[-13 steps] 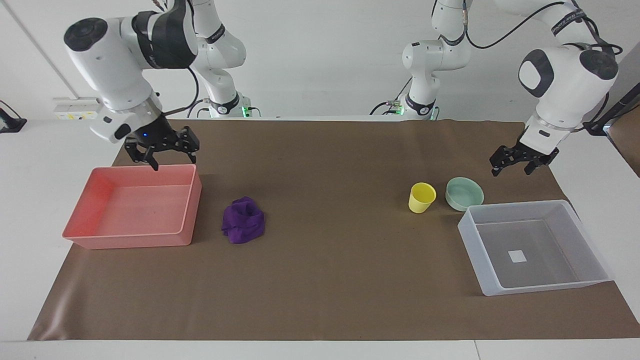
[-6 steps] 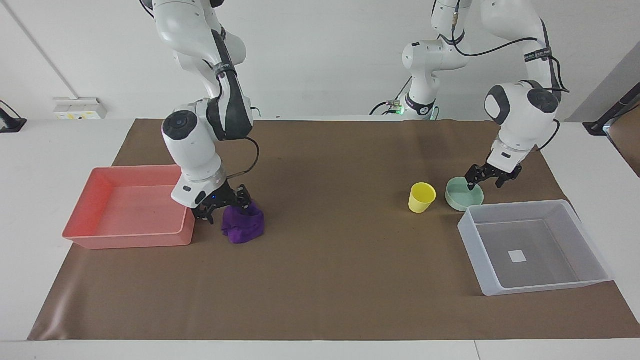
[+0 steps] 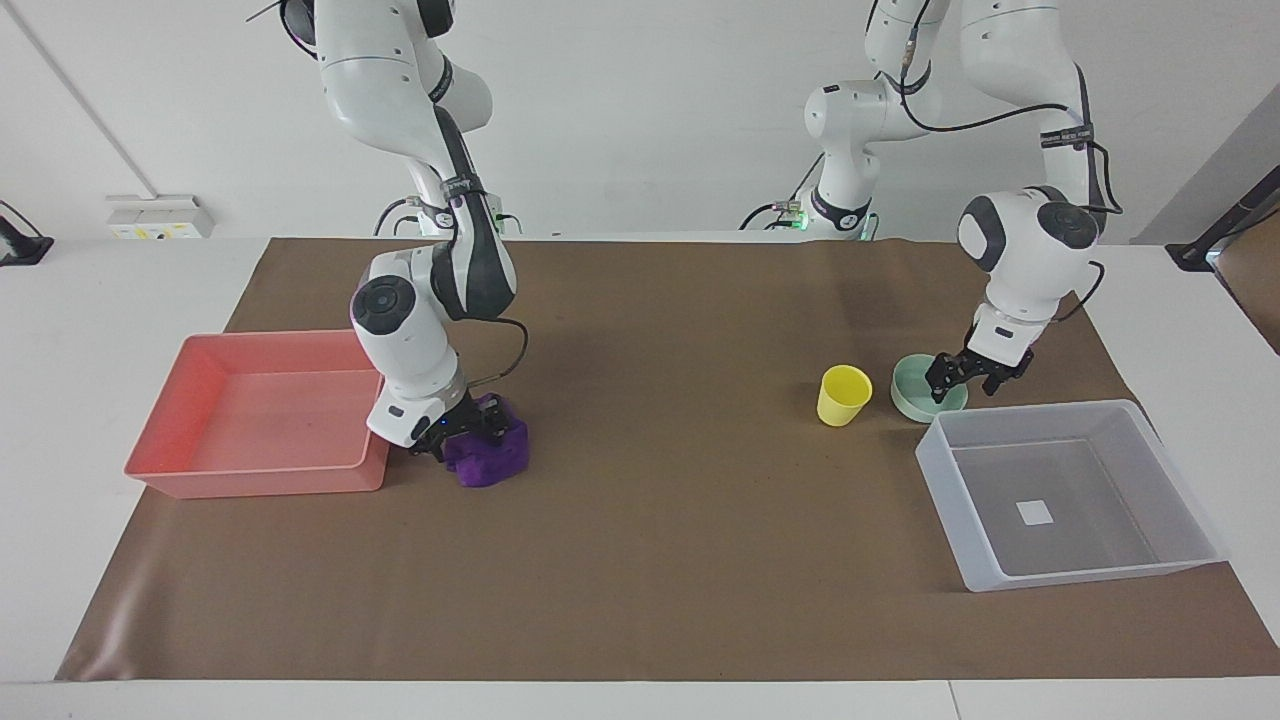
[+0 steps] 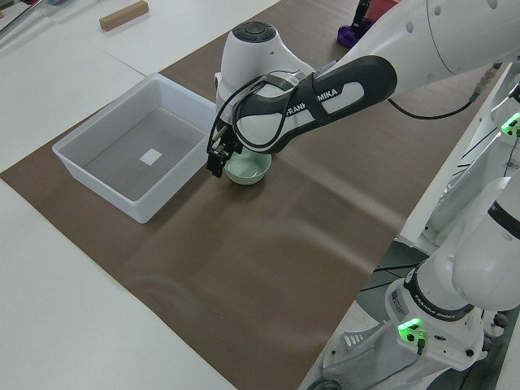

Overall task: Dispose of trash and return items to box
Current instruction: 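Grasp the green cup with the left gripper while the right gripper grasps the cloth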

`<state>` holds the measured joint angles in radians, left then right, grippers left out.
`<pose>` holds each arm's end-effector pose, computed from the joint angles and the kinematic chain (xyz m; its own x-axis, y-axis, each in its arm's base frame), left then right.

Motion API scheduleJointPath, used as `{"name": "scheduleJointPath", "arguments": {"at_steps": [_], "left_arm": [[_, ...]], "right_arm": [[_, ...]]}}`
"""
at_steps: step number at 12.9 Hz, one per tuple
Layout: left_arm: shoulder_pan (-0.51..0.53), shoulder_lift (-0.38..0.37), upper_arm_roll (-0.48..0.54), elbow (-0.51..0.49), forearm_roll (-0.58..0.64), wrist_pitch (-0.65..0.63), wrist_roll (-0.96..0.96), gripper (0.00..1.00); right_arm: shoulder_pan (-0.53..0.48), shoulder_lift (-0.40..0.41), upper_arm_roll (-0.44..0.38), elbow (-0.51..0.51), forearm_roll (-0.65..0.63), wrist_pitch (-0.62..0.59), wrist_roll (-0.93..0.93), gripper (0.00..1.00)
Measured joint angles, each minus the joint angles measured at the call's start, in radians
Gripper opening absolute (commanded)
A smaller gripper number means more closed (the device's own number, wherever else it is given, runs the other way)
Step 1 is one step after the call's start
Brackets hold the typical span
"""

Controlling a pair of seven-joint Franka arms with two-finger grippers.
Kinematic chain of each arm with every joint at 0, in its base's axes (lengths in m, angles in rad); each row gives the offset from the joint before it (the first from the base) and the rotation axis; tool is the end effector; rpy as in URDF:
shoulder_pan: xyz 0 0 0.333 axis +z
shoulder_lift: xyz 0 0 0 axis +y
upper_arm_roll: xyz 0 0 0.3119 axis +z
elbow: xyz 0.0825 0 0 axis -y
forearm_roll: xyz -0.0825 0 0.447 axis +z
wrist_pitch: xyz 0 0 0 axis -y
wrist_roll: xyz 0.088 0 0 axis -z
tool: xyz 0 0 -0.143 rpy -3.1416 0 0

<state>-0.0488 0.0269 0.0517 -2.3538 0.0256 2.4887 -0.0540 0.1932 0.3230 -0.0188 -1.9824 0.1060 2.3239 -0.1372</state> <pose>0.5617 0.0022 0.2431 0.9934 0.0364 0.1085 0.0380 -0.9992 -0.0132 0.6443 0.1182 0.2230 0.9710 0.2375 0.0259 0.2388 -0.9686 -0.0697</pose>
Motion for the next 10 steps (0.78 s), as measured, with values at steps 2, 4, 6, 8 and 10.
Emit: {"name": "scheduleJointPath", "arguments": {"at_steps": [2, 4, 6, 8, 10], "left_arm": [[-0.001, 0.012, -0.001, 0.000, 0.000, 0.007, -0.007, 0.00], [-0.001, 0.012, -0.001, 0.000, 0.000, 0.007, -0.009, 0.00], [-0.002, 0.003, -0.003, 0.008, -0.003, -0.021, -0.010, 0.00], [-0.010, -0.046, -0.004, 0.054, -0.003, -0.168, -0.015, 0.00], [-0.011, -0.104, -0.004, 0.134, -0.003, -0.365, -0.016, 0.00]], "right_arm": [[0.000, 0.000, 0.000, -0.006, 0.009, -0.002, 0.000, 0.30], [0.000, 0.000, 0.000, -0.007, 0.011, -0.010, 0.000, 0.11], [0.000, -0.001, 0.000, -0.006, 0.011, -0.021, 0.000, 0.00], [0.000, -0.005, 0.000, -0.004, 0.011, -0.022, 0.000, 0.00], [0.000, -0.015, 0.000, 0.000, 0.011, -0.025, 0.000, 0.00]]}}
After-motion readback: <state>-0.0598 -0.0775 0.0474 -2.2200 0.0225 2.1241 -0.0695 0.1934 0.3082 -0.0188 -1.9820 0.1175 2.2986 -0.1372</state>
